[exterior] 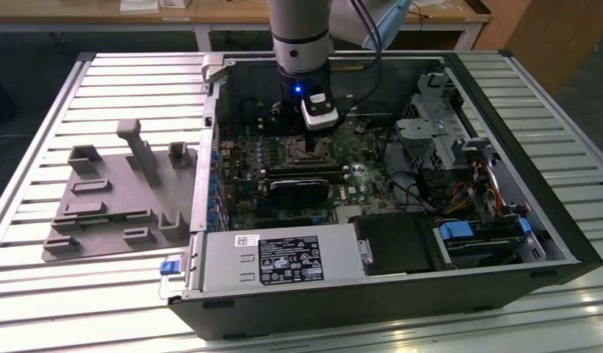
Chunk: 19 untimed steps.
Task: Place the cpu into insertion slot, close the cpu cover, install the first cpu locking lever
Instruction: 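Close the cpu cover, then install the first cpu locking lever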
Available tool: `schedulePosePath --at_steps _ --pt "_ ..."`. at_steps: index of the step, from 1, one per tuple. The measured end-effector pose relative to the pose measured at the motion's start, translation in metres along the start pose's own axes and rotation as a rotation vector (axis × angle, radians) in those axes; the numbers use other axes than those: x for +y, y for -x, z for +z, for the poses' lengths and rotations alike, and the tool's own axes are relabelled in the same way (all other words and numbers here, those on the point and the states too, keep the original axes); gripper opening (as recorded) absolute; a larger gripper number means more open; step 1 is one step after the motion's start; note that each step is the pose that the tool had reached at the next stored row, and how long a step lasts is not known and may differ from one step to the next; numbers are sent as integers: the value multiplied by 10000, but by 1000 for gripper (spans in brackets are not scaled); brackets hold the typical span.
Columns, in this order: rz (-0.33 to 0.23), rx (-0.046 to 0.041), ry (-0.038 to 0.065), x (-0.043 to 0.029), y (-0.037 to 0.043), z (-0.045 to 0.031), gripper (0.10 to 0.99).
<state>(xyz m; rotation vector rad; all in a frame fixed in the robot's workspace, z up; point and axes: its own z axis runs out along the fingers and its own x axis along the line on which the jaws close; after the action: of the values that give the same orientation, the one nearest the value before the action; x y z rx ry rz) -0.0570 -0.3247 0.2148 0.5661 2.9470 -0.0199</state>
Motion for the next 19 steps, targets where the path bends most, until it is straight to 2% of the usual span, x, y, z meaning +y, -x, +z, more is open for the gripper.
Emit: schedulePosePath --at_steps 3,10,19 --pt "-1 0 0 0 4 -25 102" --pt "-1 -1 -2 3 27 -188 102" --pt "-1 -1 -1 3 32 -216 102"
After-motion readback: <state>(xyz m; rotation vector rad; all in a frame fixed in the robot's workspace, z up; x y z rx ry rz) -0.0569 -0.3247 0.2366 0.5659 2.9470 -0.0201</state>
